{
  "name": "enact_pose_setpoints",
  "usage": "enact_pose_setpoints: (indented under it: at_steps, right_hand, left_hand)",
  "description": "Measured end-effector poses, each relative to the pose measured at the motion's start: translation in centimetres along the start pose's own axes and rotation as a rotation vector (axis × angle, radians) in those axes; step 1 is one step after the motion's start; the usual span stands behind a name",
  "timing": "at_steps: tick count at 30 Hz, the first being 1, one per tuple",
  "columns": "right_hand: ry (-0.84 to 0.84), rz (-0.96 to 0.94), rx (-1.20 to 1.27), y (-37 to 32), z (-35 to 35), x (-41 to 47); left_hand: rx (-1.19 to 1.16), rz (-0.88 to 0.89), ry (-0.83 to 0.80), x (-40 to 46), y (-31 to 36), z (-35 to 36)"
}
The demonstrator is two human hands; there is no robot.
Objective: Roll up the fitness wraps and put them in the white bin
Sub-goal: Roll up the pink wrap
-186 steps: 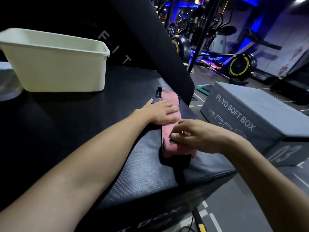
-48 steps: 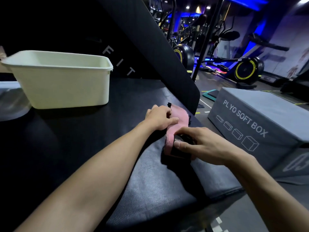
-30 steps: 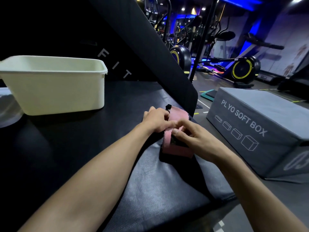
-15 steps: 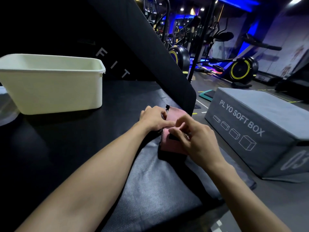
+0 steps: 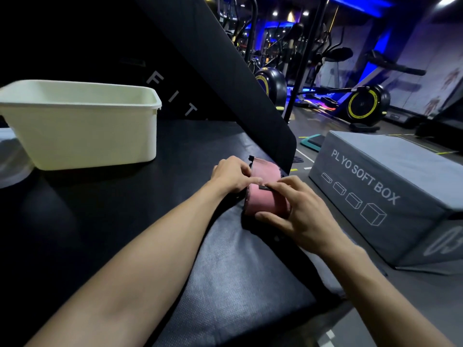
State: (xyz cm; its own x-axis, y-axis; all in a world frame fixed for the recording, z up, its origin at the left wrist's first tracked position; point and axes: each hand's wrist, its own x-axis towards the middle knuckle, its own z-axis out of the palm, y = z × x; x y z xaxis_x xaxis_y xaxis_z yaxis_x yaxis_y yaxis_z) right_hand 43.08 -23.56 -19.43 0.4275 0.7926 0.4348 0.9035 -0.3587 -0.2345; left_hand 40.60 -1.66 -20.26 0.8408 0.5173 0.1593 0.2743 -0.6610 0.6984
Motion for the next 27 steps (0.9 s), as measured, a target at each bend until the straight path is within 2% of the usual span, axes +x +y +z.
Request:
enact_pose_setpoints:
  at_steps: [8, 14, 22, 27]
  right_hand:
    - [-0.145, -0.105, -0.051, 0.6, -1.8, 2.9]
    - [-0.255, 0.035, -0.057, 0.1, -1.9, 4.3]
    - [-0.216, 0.106, 0.027, -0.5, -1.7, 4.4]
    - [-0.269, 0.204, 0.038, -0.2, -1.1, 5.2]
  left_hand:
    - [-0.017, -0.058, -0.012, 0.1, -0.1, -0.2]
    - [-0.025, -0.054, -0.041, 0.2, -0.2, -0.2]
    - [-0.055, 0.038, -0.121, -0.2, -0.4, -1.1]
    - [-0.175, 0.079, 0.001, -1.1, 0.2, -4.0]
